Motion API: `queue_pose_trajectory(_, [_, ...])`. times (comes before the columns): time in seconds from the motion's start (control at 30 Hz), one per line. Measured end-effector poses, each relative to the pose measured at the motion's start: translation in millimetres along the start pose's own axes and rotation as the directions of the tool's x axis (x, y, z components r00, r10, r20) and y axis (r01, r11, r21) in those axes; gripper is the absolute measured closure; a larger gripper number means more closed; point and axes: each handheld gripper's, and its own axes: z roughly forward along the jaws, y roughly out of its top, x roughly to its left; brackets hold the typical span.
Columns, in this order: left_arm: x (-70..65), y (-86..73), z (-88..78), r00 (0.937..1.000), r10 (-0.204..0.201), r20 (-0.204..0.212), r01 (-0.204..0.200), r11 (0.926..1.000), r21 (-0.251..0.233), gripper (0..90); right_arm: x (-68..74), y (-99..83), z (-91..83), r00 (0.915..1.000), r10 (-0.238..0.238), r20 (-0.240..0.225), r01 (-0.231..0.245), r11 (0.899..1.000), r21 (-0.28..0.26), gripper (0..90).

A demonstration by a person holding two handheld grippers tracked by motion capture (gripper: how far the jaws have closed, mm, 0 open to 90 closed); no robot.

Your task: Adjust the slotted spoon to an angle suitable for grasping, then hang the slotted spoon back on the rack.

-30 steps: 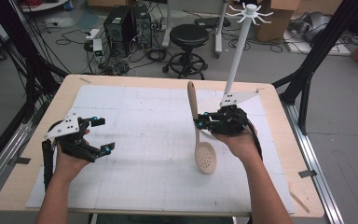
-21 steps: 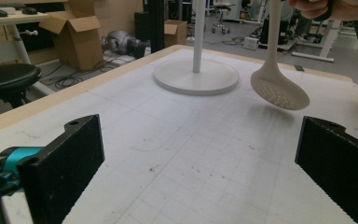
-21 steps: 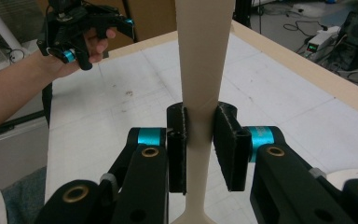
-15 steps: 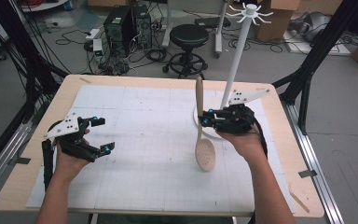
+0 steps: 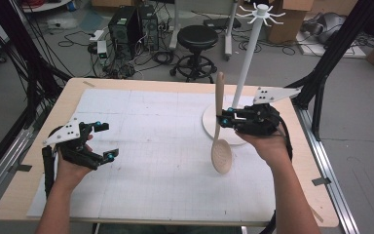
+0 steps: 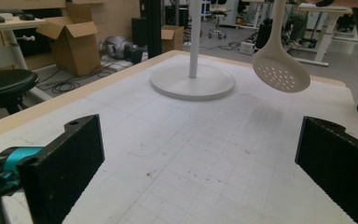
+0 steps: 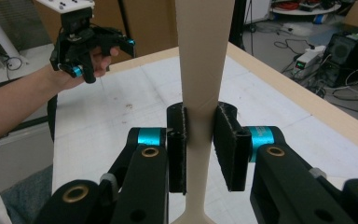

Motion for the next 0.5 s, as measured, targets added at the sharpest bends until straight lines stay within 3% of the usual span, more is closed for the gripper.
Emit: queue_pose_trajectory(0.5, [0.6,-1.0,2.0,1.0000,0.000,0.003,0.000,1.0000,0.009,1.7,-6.9,-3.3,-26.1,0.9992,0.014,0.037,-0.013,1.000,-0.025,76.0])
